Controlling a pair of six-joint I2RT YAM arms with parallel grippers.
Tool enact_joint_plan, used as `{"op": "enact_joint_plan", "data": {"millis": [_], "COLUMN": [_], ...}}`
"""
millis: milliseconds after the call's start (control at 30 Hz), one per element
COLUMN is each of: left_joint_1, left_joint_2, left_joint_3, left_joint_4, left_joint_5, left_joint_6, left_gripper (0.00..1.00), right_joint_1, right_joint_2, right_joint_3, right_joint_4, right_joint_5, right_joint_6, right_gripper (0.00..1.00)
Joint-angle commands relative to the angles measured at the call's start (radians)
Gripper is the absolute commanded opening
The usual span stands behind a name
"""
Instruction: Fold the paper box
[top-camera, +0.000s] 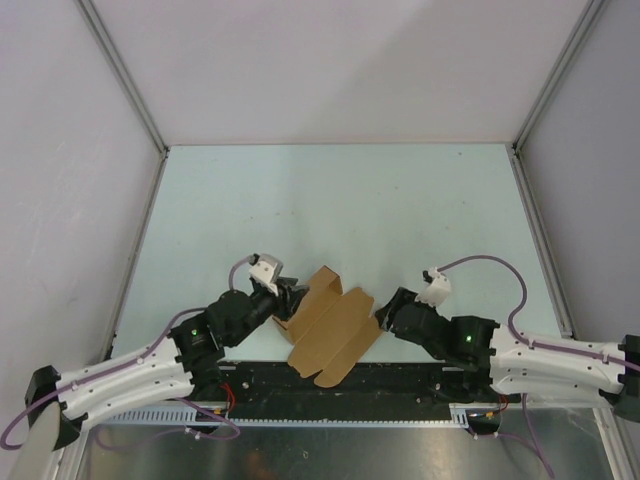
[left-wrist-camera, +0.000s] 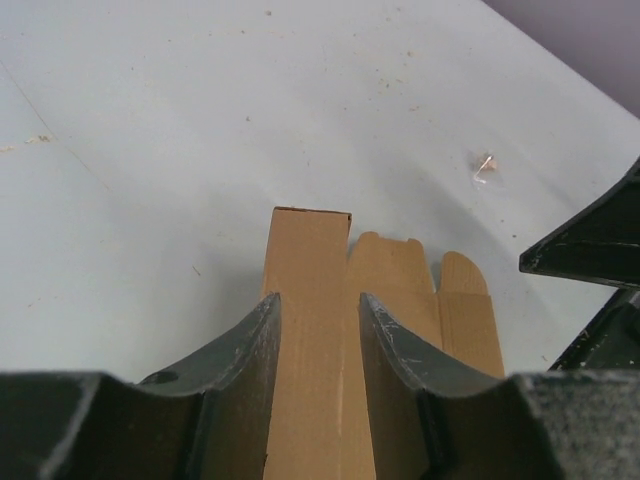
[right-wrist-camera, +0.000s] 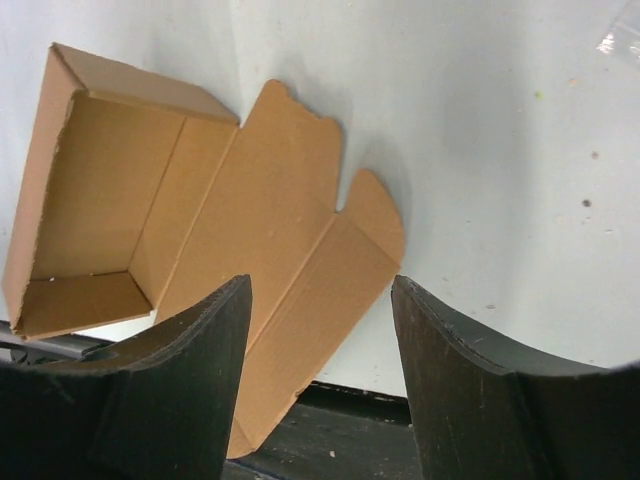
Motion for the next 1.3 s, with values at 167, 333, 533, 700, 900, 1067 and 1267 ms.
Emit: {"op": "enact_joint_plan", "data": {"millis": [167,333,533,700,900,1067,1267], "left_joint_1": [-0.004,-0.002,-0.002,-0.002,-0.004,-0.004,-0.002], "left_joint_2": [-0.107,-0.144,-0.202,-0.175,-0.168,-0.187,-0.194], "left_joint_3": [0.033,0.031,0.014,0.023,0.027,0.016,0.01], "left_joint_4": [-0.119,-0.156,-0.177,-0.179,-0.179,-0.177,-0.177], "left_joint_5": [0.036,0.065,0.062,0.057,0.052,0.051,0.048], "left_joint_6": [-0.077,-0.115,-0.138,-0.135,-0.134,-0.137,-0.141], "left_gripper": [0.41,0.41,0.41,0.41,0.41,0.41,0.42], "right_joint_1": [-0.088,-0.264,-0.488,-0.55,-0.55,-0.55,-0.55], "right_joint_2": [-0.098,-0.147,-0.184,-0.135,-0.066,-0.017,0.074], "right_joint_3": [-0.106,-0.204,-0.301,-0.36,-0.377,-0.388,-0.391], "right_joint_4": [0.027,0.206,0.395,0.562,0.653,0.697,0.771], "right_joint_5": [-0.038,-0.235,-0.508,-0.647,-0.709,-0.726,-0.746], "right_joint_6": [-0.096,-0.369,-0.52,-0.549,-0.569,-0.572,-0.581], "right_gripper": [0.62,0.59,0.55,0.56,0.56,0.55,0.54]}}
